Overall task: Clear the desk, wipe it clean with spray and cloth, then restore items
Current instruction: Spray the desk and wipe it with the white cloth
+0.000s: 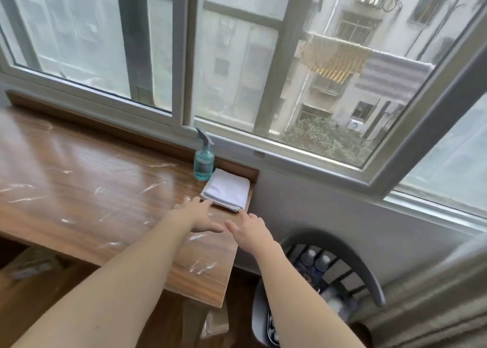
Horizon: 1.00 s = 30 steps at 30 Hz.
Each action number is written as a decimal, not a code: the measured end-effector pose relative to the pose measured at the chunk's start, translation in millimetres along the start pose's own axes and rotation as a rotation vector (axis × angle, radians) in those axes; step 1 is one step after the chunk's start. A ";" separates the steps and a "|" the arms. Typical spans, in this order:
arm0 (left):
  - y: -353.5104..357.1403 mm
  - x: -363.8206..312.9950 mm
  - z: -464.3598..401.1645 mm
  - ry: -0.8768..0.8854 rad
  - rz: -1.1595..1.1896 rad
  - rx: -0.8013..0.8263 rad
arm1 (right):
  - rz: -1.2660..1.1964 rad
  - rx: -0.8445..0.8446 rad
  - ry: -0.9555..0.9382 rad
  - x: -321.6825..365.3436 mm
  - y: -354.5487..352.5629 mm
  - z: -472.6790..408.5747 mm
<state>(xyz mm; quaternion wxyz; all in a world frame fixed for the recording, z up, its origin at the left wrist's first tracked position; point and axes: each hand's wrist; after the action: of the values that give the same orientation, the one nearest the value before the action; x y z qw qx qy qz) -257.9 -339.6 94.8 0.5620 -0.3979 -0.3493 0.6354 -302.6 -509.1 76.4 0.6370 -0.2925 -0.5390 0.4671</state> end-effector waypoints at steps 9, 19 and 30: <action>-16.2 25.9 -48.8 0.010 -0.012 0.004 | 0.006 -0.005 0.003 24.4 -5.7 -61.1; -57.8 65.1 -110.0 -0.136 -0.001 -0.032 | -0.018 -0.033 -0.062 41.0 -9.1 -164.6; -67.5 83.6 -201.6 -0.084 -0.062 0.061 | -0.240 -0.161 -0.009 45.7 -8.8 -251.1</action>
<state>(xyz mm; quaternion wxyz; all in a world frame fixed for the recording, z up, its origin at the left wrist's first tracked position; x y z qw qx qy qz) -51.6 -248.9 57.0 0.5780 -0.3425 -0.3652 0.6444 -59.9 -438.1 40.8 0.6602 -0.2740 -0.6089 0.3439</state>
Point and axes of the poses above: each hand's wrist, its own z-axis away from the middle knuckle, its own y-axis out of the palm, x = y × z, and after that the axes turned 14 degrees about -y, right-handed
